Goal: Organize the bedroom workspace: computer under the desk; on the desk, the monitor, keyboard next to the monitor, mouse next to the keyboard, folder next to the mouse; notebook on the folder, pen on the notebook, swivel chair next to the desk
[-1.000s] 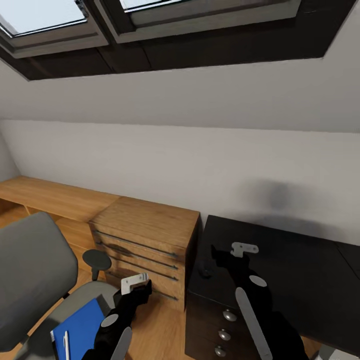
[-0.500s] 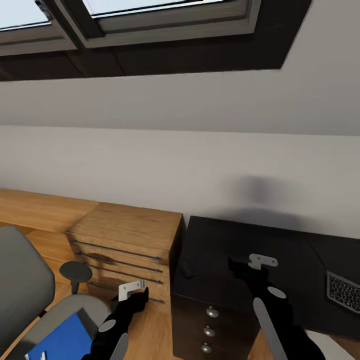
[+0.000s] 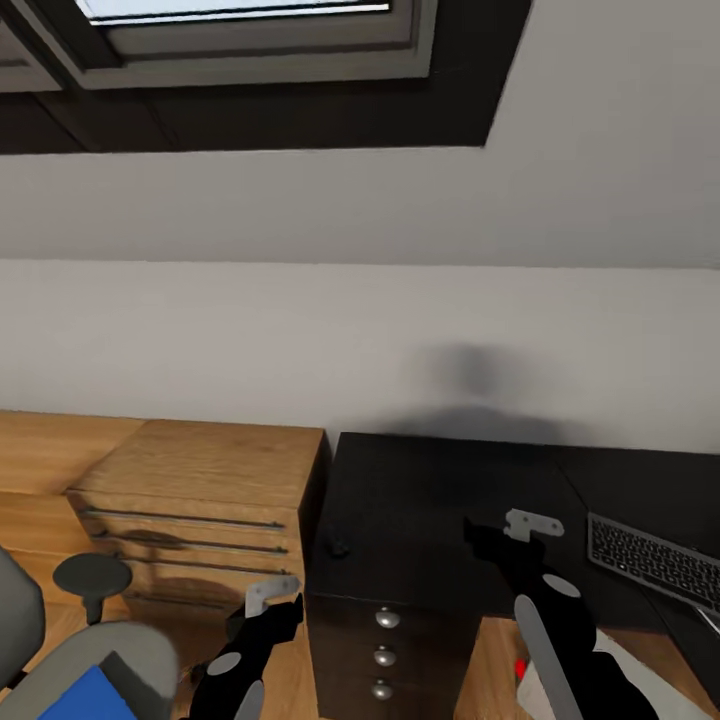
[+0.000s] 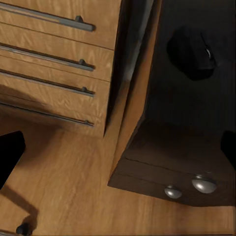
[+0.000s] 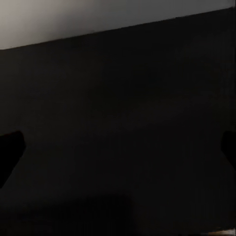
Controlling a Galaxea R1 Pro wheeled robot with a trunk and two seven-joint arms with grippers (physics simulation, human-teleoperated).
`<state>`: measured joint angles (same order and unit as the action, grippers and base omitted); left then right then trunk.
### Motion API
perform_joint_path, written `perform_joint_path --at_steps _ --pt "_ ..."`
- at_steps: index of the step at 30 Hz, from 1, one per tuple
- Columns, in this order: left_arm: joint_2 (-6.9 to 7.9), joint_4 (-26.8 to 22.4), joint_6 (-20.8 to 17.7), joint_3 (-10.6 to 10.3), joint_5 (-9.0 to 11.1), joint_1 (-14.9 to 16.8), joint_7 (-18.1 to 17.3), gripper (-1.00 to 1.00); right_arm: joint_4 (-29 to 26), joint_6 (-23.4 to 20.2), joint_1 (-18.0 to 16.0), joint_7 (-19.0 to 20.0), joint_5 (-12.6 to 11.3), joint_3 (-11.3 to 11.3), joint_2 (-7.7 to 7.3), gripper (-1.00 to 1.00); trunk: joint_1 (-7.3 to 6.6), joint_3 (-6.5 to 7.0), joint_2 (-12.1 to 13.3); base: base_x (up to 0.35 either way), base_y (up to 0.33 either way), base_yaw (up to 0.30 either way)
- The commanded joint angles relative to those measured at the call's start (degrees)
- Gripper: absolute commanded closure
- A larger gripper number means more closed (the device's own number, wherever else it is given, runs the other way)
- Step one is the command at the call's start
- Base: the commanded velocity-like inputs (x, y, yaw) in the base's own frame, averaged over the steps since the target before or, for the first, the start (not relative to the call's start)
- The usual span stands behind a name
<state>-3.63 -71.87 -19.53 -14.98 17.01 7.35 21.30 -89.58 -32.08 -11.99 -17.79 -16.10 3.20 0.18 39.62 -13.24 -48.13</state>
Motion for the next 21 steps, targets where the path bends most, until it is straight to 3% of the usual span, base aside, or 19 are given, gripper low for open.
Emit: perform_joint_path --at_steps 1,8,21 --pt "0.04 -0.1 -0.2 -0.1 0.6 0.0 0.5 -1.0 0.3 -0.1 -0.1 -0.5 -0.6 0.1 0.0 -1.0 0.01 -0.08 -0.1 0.0 0.0 -0.296" --pt "0.03 0.1 -0.2 0.0 0.6 0.0 0.5 -1.0 1.2 0.0 -0.1 -0.5 -0.6 0.1 0.03 -1.0 0.01 -0.16 -0.1 0.0 0.0 -0.236" --pt "0.02 0.1 -0.2 0.0 0.6 0.0 0.6 -1.0 1.7 0.3 -0.1 -0.6 -0.6 0.5 0.24 -1.0 0.01 -0.21 -0.1 0.0 0.0 -0.031"
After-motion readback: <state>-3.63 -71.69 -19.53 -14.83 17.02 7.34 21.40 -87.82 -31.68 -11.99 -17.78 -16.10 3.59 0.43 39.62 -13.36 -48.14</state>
